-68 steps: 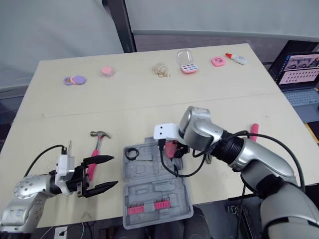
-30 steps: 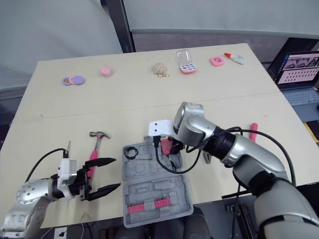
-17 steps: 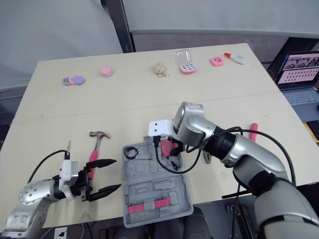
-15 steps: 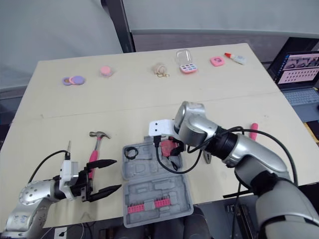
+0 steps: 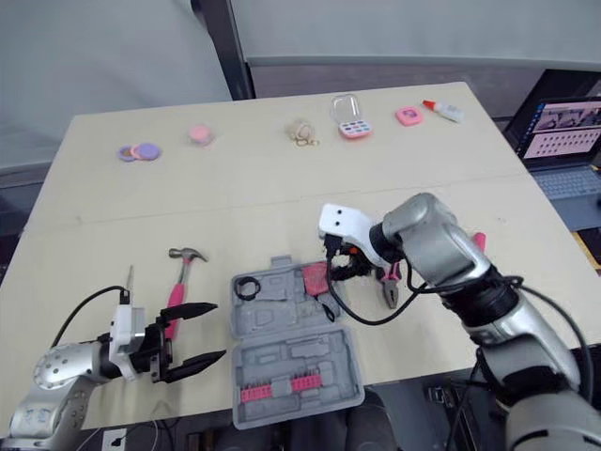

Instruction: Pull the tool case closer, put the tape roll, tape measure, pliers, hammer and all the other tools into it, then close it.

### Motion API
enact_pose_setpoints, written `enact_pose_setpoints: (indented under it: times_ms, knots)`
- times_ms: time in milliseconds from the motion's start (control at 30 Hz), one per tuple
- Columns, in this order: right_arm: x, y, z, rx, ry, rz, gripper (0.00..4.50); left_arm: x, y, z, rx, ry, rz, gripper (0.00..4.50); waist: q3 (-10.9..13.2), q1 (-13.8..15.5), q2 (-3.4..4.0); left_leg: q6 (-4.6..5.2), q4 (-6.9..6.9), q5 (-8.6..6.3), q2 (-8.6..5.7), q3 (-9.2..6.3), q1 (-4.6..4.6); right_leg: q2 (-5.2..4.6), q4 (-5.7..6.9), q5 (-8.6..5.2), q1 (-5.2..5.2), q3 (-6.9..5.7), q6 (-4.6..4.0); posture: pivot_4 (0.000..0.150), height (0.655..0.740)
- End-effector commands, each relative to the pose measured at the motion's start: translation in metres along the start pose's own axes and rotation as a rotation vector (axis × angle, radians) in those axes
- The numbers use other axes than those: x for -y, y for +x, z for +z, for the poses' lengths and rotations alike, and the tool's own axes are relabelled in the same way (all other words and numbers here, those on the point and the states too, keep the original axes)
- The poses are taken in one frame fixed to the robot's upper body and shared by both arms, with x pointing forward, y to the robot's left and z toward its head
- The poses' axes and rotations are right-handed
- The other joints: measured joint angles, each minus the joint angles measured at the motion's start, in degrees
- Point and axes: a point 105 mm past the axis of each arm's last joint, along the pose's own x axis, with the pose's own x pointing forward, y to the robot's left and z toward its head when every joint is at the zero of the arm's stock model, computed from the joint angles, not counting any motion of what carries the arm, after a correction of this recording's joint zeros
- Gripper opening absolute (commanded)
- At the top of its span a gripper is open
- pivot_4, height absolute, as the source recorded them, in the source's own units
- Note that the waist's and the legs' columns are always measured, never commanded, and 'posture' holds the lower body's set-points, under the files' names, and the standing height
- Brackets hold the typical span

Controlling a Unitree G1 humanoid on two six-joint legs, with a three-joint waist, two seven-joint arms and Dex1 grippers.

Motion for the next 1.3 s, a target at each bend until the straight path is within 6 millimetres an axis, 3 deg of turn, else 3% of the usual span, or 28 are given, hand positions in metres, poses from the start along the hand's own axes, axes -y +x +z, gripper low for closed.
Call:
enact_pose_setpoints:
  times_ms: [33, 267, 367, 433, 767, 1300]
  knots:
    - [0.003, -0.005, -0.005, 0.076, 0.001, -0.030, 2.68, -0.001, -0.004, 0.008, 0.006, 0.028, 0.005, 4.50, 0.00, 0.02, 0.00, 0.00, 0.00, 0.00, -0.01, 0.01, 0.00, 0.00, -0.01, 0.00, 0.00, 0.00, 0.00, 0.150, 0.7400]
    - [0.000, 0.004, -0.021, 0.177, 0.037, -0.020, 2.68, -0.002, -0.003, 0.014, 0.001, 0.038, 0.009, 4.50, 0.00, 0.02, -0.01, 0.01, 0.03, 0.00, -0.01, 0.04, 0.00, -0.02, -0.02, 0.00, 0.03, 0.01, 0.00, 0.150, 0.7400]
    - [0.003, 0.006, -0.023, 0.206, 0.049, -0.029, 1.77, -0.001, -0.003, 0.015, -0.005, 0.039, 0.014, 4.50, 0.00, -0.04, -0.01, 0.01, 0.03, 0.00, 0.00, 0.06, 0.01, -0.01, -0.03, 0.00, 0.02, 0.01, 0.00, 0.150, 0.7400]
    - [0.003, 0.008, -0.024, 0.212, 0.052, -0.031, 0.85, 0.000, -0.003, 0.017, -0.008, 0.040, 0.017, 4.50, 0.00, 0.01, -0.01, 0.01, 0.03, 0.00, 0.00, 0.06, 0.01, -0.01, -0.03, 0.00, 0.02, 0.01, 0.00, 0.150, 0.7400]
    - [0.004, 0.012, -0.034, 0.243, 0.043, -0.005, 0.85, 0.002, -0.007, 0.019, -0.021, 0.037, 0.034, 4.50, 0.00, 0.02, -0.01, 0.01, 0.03, 0.00, 0.00, 0.05, 0.01, -0.01, -0.04, 0.00, 0.04, 0.01, 0.00, 0.150, 0.7400]
    - [0.001, 0.036, -0.058, 0.281, 0.108, 0.047, 0.85, 0.004, -0.014, 0.019, -0.042, 0.037, 0.044, 4.50, -0.01, -0.04, -0.02, 0.01, 0.03, 0.00, 0.02, 0.07, 0.03, -0.01, -0.03, 0.00, 0.05, 0.01, 0.00, 0.150, 0.7400]
